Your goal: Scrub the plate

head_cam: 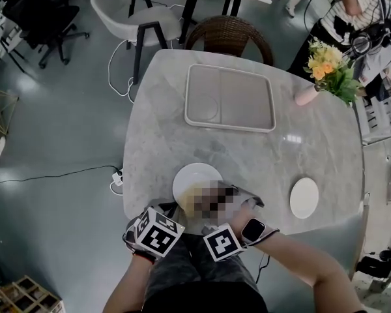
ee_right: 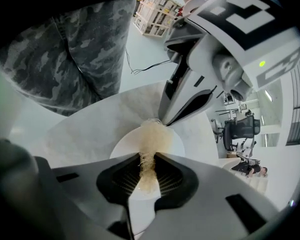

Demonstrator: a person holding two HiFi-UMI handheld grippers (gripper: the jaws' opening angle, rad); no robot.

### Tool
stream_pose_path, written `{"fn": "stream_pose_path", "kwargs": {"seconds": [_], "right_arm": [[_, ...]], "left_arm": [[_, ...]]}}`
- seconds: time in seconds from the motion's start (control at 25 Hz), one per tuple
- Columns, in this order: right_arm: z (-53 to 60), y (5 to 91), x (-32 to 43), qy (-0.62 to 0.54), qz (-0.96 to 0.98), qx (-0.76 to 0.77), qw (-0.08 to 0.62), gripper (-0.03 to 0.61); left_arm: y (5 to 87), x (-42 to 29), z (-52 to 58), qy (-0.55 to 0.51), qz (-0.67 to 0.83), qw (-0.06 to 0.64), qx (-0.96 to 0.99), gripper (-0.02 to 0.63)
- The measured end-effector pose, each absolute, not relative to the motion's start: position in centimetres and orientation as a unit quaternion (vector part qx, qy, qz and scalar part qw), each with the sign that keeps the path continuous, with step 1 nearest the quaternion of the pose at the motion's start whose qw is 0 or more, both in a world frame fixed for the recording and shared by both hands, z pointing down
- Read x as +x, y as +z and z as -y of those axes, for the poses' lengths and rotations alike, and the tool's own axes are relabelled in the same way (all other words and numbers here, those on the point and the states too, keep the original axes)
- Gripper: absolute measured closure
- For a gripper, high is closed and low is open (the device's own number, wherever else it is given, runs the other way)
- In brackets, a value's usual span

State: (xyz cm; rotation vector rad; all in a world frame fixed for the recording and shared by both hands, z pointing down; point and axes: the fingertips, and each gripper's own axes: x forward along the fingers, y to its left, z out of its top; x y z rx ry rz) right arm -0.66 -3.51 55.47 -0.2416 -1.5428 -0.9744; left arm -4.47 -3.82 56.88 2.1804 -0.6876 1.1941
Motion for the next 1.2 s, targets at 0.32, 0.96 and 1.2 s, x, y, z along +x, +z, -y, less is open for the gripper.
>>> {"fn": "stream_pose_path", "kwargs": {"seconds": [0.32, 0.96, 1.2], "right_arm": [[6.3, 55.1, -2.2, -0.423, 0.686, -0.051, 0.59, 0.508], [8.7, 54.6, 1.6, -0.355, 0.713, 0.018, 0.605, 0.508], [5.8, 55.0, 4.0, -0.342, 0.712, -0.013, 0.614, 0.508]], "left_arm": [[57.1, -4.4, 3.7, 0.445, 0.258, 0.28, 0.81, 0.598], [56.8, -4.3, 3.7, 0.445, 0.254, 0.286, 0.81, 0.598], [56.9, -4.2, 3.7, 0.445, 0.25, 0.285, 0.811, 0.598]]}}
